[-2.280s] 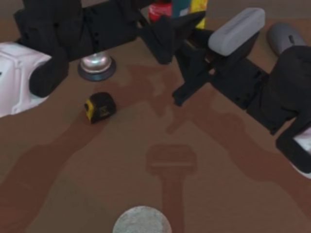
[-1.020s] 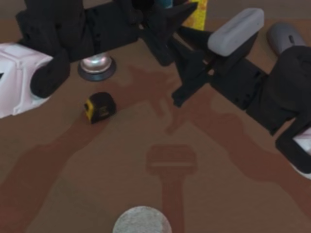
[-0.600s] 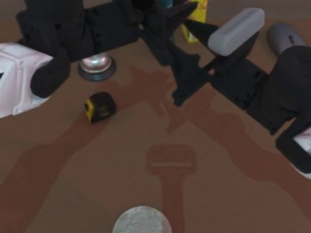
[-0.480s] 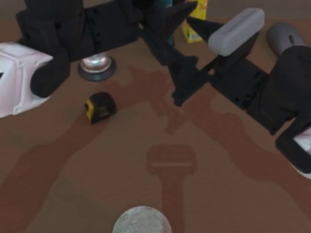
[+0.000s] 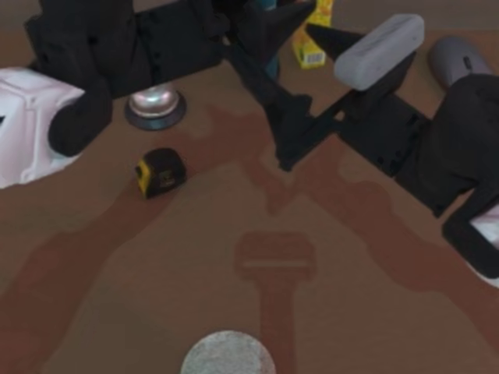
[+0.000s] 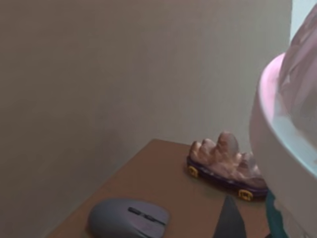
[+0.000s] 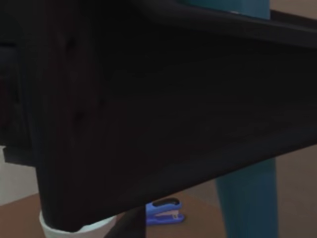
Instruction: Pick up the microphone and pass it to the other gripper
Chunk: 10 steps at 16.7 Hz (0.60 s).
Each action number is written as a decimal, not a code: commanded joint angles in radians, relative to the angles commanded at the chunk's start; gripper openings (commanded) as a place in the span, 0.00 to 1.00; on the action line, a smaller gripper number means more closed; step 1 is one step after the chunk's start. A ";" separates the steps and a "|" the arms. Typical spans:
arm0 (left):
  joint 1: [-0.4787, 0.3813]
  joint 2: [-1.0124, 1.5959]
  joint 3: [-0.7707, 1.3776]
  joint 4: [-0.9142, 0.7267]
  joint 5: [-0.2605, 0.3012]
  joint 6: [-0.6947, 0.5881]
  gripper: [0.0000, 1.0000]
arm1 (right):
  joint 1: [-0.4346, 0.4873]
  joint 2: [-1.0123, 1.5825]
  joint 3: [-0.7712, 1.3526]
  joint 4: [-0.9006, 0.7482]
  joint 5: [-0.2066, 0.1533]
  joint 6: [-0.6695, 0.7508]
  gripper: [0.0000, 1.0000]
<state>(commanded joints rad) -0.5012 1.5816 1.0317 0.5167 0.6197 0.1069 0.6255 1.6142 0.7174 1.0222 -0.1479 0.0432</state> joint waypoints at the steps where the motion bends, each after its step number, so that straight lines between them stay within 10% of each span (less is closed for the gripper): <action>1: 0.002 -0.001 -0.001 0.000 0.002 0.000 0.00 | 0.000 -0.003 -0.003 0.000 -0.001 0.000 1.00; 10: 0.159 -0.074 -0.070 -0.010 0.138 0.006 0.00 | -0.034 -0.247 -0.263 0.017 -0.047 0.006 1.00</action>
<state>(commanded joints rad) -0.3425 1.5073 0.9613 0.5065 0.7575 0.1134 0.5912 1.3671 0.4542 1.0393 -0.1953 0.0491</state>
